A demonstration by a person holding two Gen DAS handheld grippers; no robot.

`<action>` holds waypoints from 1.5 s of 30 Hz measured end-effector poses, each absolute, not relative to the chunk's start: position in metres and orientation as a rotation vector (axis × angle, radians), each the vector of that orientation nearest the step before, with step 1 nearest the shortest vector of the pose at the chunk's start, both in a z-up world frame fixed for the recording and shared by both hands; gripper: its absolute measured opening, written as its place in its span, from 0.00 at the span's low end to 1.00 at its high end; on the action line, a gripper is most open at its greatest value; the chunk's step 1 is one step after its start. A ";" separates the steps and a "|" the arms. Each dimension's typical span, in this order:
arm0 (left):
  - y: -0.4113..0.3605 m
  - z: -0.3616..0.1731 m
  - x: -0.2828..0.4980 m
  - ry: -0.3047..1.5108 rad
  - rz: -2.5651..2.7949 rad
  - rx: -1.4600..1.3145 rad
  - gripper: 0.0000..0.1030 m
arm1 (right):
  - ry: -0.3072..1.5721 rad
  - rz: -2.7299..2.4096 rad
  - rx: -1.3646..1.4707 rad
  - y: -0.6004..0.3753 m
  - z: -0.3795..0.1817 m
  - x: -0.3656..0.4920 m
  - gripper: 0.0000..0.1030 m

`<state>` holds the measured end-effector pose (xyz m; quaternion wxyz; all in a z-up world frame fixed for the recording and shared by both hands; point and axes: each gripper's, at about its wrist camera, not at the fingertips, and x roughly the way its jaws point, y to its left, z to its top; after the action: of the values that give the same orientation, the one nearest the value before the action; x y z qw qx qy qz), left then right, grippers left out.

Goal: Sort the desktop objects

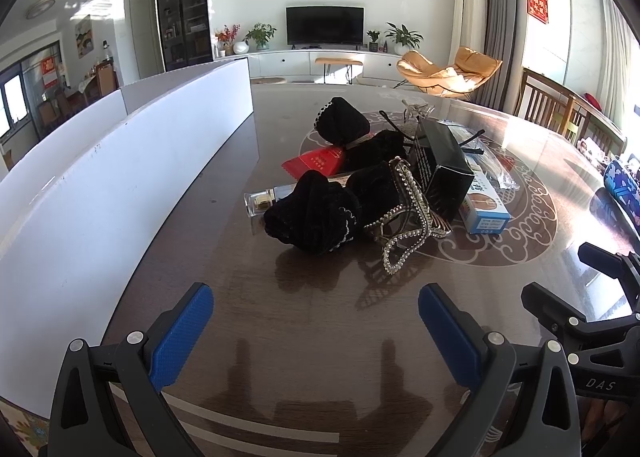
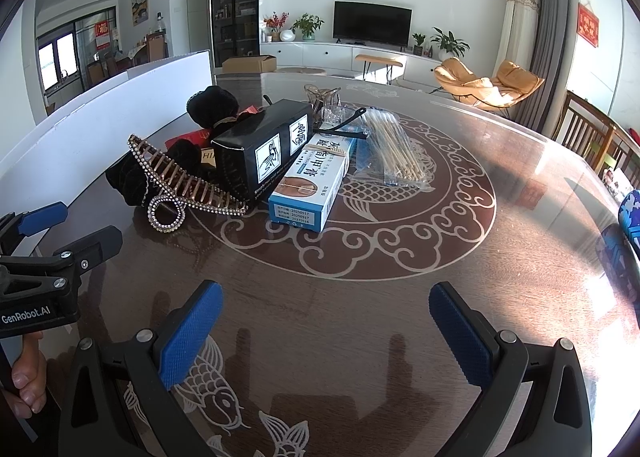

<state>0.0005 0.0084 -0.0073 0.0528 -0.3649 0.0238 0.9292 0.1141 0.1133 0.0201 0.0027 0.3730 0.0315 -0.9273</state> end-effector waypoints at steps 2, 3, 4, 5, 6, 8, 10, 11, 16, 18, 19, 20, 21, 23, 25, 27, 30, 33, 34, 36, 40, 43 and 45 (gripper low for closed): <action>0.009 -0.007 0.001 0.081 2.823 -1.105 1.00 | 0.105 -2.908 1.186 0.114 0.019 0.105 1.00; 0.010 -0.007 0.002 0.083 2.821 -1.106 1.00 | 0.104 -2.907 1.195 0.115 0.019 0.104 1.00; 0.010 -0.007 0.002 0.084 2.819 -1.108 1.00 | 0.101 -2.907 1.199 0.118 0.022 0.112 1.00; 0.010 -0.007 0.002 0.084 2.816 -1.110 1.00 | 0.096 -2.910 1.193 0.118 0.021 0.111 1.00; 0.010 -0.007 0.002 0.083 2.815 -1.111 1.00 | 0.092 -2.911 1.191 0.117 0.020 0.111 1.00; 0.010 -0.007 0.002 0.083 2.816 -1.111 1.00 | 0.088 -2.909 1.190 0.116 0.017 0.109 1.00; 0.010 -0.008 0.003 0.080 2.815 -1.112 1.00 | 0.094 -2.902 1.207 0.115 0.017 0.109 1.00; 0.010 -0.008 0.003 0.079 2.813 -1.114 1.00 | 0.093 -2.899 1.213 0.115 0.017 0.109 1.00; 0.010 -0.008 0.004 0.090 2.812 -1.113 1.00 | 0.083 -2.907 1.190 0.115 0.018 0.109 1.00; 0.011 -0.008 0.004 0.096 2.812 -1.112 1.00 | 0.079 -2.904 1.193 0.115 0.018 0.109 1.00; 0.011 -0.008 0.004 0.097 2.812 -1.111 1.00 | 0.078 -2.905 1.191 0.115 0.018 0.109 1.00; 0.011 -0.008 0.003 0.099 2.813 -1.111 1.00 | 0.077 -2.905 1.189 0.115 0.018 0.109 1.00; 0.011 -0.008 0.003 0.100 2.813 -1.111 1.00 | 0.073 -2.906 1.186 0.115 0.018 0.109 1.00; 0.011 -0.008 0.003 0.099 2.813 -1.111 1.00 | 0.073 -2.906 1.186 0.115 0.018 0.109 1.00; 0.011 -0.008 0.003 0.101 2.813 -1.111 1.00 | 0.069 -2.907 1.182 0.116 0.018 0.110 1.00; 0.012 -0.008 0.004 0.108 2.813 -1.109 1.00 | 0.069 -2.907 1.181 0.115 0.018 0.110 1.00; 0.013 -0.008 0.004 0.121 2.815 -1.104 1.00 | 0.067 -2.907 1.179 0.116 0.018 0.110 1.00; 0.014 -0.007 0.004 0.130 2.816 -1.103 1.00 | 0.066 -2.907 1.177 0.116 0.018 0.110 1.00; 0.014 -0.007 0.004 0.132 2.816 -1.103 1.00 | 0.065 -2.907 1.177 0.116 0.018 0.110 1.00; 0.014 -0.007 0.004 0.130 2.816 -1.102 1.00 | 0.065 -2.908 1.175 0.116 0.018 0.110 1.00; 0.014 -0.007 0.004 0.130 2.816 -1.102 1.00 | 0.062 -2.908 1.172 0.116 0.018 0.110 1.00; 0.014 -0.007 0.004 0.132 2.816 -1.102 1.00 | 0.058 -2.909 1.167 0.116 0.018 0.110 1.00; 0.014 -0.007 0.004 0.132 2.816 -1.102 1.00 | 0.059 -2.909 1.167 0.115 0.018 0.110 1.00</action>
<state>0.0038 0.0139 -0.0069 0.0572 -0.3634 0.0437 0.9289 0.1098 0.1150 0.0180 0.0034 0.3724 0.0189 -0.9279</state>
